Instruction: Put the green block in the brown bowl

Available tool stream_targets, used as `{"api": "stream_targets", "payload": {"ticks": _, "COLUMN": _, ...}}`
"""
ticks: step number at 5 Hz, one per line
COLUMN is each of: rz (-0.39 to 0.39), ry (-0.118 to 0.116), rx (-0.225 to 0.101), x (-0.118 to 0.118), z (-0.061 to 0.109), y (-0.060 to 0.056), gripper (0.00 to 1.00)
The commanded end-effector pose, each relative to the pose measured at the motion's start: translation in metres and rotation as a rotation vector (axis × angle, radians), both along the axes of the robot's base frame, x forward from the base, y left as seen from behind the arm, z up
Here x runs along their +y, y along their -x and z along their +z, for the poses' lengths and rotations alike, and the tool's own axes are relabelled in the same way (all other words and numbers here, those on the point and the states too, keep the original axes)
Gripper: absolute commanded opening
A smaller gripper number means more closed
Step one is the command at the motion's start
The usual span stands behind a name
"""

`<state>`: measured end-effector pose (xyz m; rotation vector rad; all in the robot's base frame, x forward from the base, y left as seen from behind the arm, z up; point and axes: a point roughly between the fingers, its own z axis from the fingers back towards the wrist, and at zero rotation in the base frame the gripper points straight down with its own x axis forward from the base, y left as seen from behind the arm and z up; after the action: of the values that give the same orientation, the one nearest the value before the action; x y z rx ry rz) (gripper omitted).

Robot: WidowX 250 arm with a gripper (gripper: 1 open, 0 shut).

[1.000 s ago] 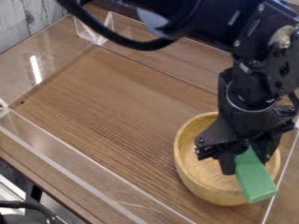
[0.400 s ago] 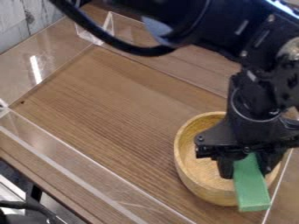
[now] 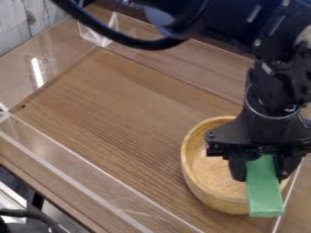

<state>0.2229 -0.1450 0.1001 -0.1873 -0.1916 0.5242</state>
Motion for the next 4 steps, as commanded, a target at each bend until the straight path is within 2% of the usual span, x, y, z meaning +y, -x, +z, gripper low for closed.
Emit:
{"api": "stream_targets", "payload": {"ticks": 1, "rz": -0.055, "ry": 0.035, "rx": -0.054, "x": 0.004, "z": 0.029, "y": -0.010, "gripper": 1.00}}
{"api": "stream_targets", "payload": {"ticks": 2, "rz": -0.117, "ry": 0.053, "rx": -0.061, "x": 0.009, "z": 0.044, "y": -0.017, "gripper": 1.00}}
{"api": "stream_targets", "payload": {"ticks": 4, "rz": -0.094, "ry": 0.049, "rx": -0.051, "x": 0.007, "z": 0.025, "y": -0.031, "gripper": 1.00}}
